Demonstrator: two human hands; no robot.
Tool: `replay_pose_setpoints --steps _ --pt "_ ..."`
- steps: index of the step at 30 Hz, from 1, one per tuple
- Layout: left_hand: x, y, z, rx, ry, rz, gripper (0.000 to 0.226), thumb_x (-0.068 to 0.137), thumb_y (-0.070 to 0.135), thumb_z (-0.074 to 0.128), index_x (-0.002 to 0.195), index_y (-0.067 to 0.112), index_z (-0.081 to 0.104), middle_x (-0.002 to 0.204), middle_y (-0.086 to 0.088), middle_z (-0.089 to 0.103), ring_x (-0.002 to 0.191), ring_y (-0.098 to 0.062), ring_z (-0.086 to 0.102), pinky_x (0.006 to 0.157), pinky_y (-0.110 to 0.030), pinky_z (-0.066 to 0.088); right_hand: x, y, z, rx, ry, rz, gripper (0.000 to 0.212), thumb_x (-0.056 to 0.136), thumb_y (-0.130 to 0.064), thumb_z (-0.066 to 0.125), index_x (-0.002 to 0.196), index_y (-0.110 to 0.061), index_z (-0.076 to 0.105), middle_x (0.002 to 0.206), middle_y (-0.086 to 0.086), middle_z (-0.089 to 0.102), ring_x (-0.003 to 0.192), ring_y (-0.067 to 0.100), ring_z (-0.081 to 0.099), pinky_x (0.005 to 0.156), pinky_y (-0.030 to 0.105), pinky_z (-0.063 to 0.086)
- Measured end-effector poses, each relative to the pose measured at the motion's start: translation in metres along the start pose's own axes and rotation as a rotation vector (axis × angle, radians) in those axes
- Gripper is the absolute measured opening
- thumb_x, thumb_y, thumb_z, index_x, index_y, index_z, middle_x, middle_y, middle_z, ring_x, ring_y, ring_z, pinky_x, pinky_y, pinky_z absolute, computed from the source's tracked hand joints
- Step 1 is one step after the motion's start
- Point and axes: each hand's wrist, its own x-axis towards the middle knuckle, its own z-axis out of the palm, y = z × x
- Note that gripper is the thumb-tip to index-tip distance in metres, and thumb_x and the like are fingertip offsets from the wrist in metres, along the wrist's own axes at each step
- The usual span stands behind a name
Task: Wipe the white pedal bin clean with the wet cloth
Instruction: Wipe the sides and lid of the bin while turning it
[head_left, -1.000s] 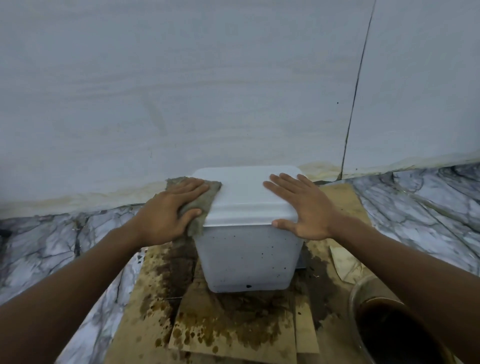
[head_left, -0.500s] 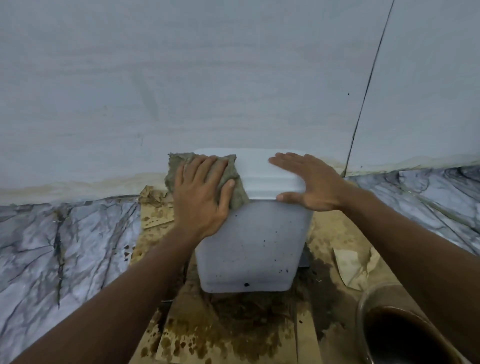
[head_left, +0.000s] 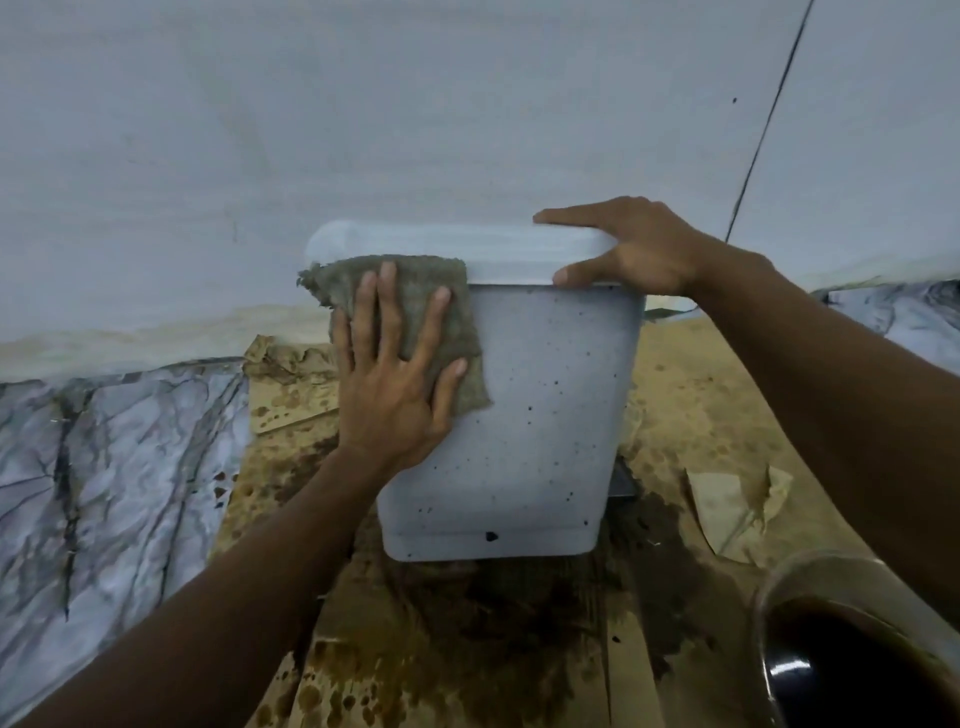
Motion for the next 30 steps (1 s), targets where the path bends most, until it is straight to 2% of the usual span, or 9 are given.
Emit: replay_pose_setpoints --steps 6,10,14,16,18,20,24,27,30 --pt "-0.022 0.024 0.012 -0.021 -0.071 -0.111 0.076 0.098 0.046 0.048 0.16 0.016 0.014 0.165 -0.023 0.006 0.154 -0.037 -0.001 0.12 -0.064 0.007 0.0 0.0 0.003 0.035 0.045 0.004 0.08 0.064 -0.07 0.059 0.14 -0.048 0.048 0.153 -0.01 0.046 0.138 0.021 0.042 0.11 0.04 0.032" --pt "-0.001 0.07 0.021 -0.016 -0.116 -0.116 0.074 0.1 0.048 0.043 0.16 0.017 0.012 0.164 -0.017 -0.004 0.153 -0.035 -0.005 0.121 -0.062 -0.001 -0.003 -0.002 0.003 0.041 0.062 0.011 0.08 0.063 -0.069 0.059 0.14 -0.049 0.049 0.152 -0.012 0.046 0.139 0.019 0.042 0.113 0.041 0.032" --pt "0.01 0.117 0.029 -0.03 -0.205 0.103 0.069 0.103 0.047 0.039 0.161 0.019 0.012 0.166 -0.016 -0.004 0.154 -0.031 -0.011 0.122 -0.056 -0.009 -0.006 -0.003 0.002 0.045 0.062 0.0 0.079 0.064 -0.068 0.062 0.139 -0.049 0.05 0.151 -0.012 0.049 0.138 0.019 0.043 0.114 0.042 0.032" --pt "0.009 0.12 0.027 -0.038 -0.235 0.254 0.067 0.104 0.045 0.04 0.161 0.02 0.015 0.167 -0.014 0.001 0.155 -0.028 -0.008 0.123 -0.052 -0.008 -0.009 0.0 0.001 0.059 0.065 -0.015 0.077 0.067 -0.066 0.067 0.14 -0.046 0.051 0.151 -0.011 0.049 0.139 0.019 0.043 0.114 0.04 0.032" --pt "0.003 0.103 0.025 -0.061 -0.232 0.308 0.065 0.103 0.044 0.043 0.16 0.021 0.02 0.168 -0.012 0.004 0.156 -0.027 -0.002 0.124 -0.05 -0.006 -0.013 0.0 0.003 0.063 0.078 -0.039 0.081 0.066 -0.072 0.065 0.14 -0.044 0.052 0.149 -0.012 0.051 0.138 0.016 0.044 0.114 0.039 0.032" --pt "-0.011 0.073 0.022 -0.061 -0.196 0.256 0.068 0.101 0.046 0.048 0.159 0.022 0.024 0.167 -0.012 0.008 0.156 -0.026 0.001 0.124 -0.05 -0.005 -0.016 0.0 0.006 0.068 0.114 -0.052 0.088 0.06 -0.08 0.056 0.139 -0.043 0.053 0.147 -0.014 0.053 0.137 0.013 0.046 0.114 0.037 0.033" --pt "-0.034 0.016 0.017 0.046 -0.111 0.003 0.074 0.097 0.051 0.047 0.159 0.019 0.022 0.166 -0.017 0.009 0.155 -0.032 0.002 0.123 -0.056 0.005 -0.012 -0.005 0.01 0.048 0.141 -0.035 0.088 0.058 -0.078 0.056 0.138 -0.043 0.054 0.147 -0.014 0.053 0.136 0.013 0.047 0.114 0.035 0.033" --pt "-0.017 0.032 0.019 0.036 -0.111 -0.17 0.075 0.099 0.05 0.041 0.16 0.014 0.017 0.166 -0.023 0.008 0.154 -0.036 -0.001 0.121 -0.063 0.007 -0.009 -0.007 0.009 0.045 0.148 -0.004 0.081 0.061 -0.072 0.059 0.136 -0.044 0.055 0.146 -0.014 0.054 0.134 0.015 0.048 0.113 0.036 0.034" --pt "0.004 0.075 0.029 -0.006 -0.135 -0.162 0.075 0.1 0.052 0.037 0.16 0.011 0.015 0.166 -0.022 0.003 0.153 -0.034 -0.007 0.122 -0.062 0.0 -0.01 -0.006 0.008 0.044 0.153 0.015 0.074 0.062 -0.067 0.059 0.133 -0.045 0.057 0.142 -0.014 0.057 0.13 0.016 0.051 0.109 0.038 0.037"
